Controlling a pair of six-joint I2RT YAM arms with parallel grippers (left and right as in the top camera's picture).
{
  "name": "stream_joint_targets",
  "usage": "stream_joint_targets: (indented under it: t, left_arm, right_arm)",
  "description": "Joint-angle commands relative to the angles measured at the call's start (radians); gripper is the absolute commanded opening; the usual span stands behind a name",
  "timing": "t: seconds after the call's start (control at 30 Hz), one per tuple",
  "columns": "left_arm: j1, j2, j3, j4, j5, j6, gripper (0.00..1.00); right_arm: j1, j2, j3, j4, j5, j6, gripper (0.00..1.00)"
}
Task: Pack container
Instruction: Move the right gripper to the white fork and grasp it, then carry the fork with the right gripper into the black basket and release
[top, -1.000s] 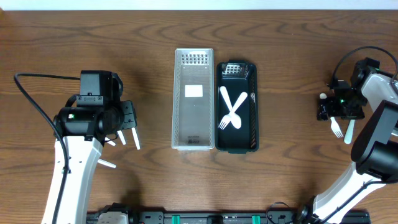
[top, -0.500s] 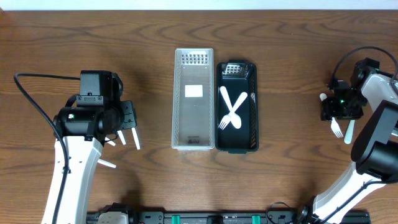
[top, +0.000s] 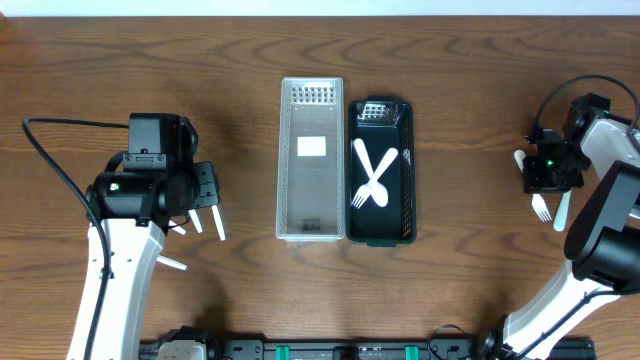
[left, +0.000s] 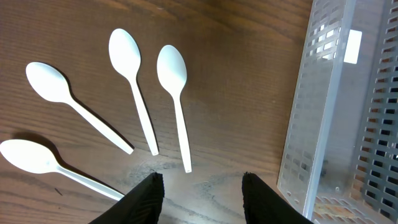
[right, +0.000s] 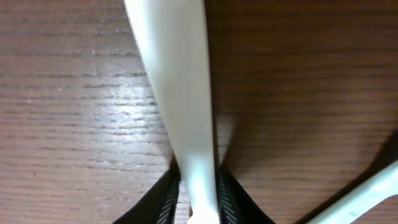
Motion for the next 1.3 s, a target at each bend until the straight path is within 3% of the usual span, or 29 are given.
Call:
stream_joint_targets:
  t: [0.0,0.23,0.53,0.77,0.93,1.27]
  left_arm:
    - [-0.002,0.001,0.016,-0.001,-0.001,-0.002,0.45]
    - [-0.002,0.001,0.016,-0.001,-0.001,-0.002,0.51]
    - [-0.002,0.001,0.016,-0.001,-0.001,-0.002,0.66]
    - [-0.002,0.001,0.016,-0.001,-0.001,-0.002,0.78]
    - [-0.002,0.001,0.016,-0.001,-0.001,-0.002,0.79]
    - [-0.002,0.001,0.016,-0.002,-0.001,-0.002,0.79]
  right_arm:
    - [0.008,0.017,-0.006,0.007,-0.006,0.039,0.19]
    - [0.015,0.015,0.001,0.002,-0.006,0.088,0.05]
    - [0.152,-0.114,0.097,-0.045,-0.006,0.192,0.05]
    - [0.388,-0.315,0.228,-0.111,-0.021,0.414,0.01]
    - [0.578,-0.397,0.248,-0.108,-0.021,0.599,0.01]
    - [0.836,-0.296,0.184,-0.121,0.09,0.998,0.01]
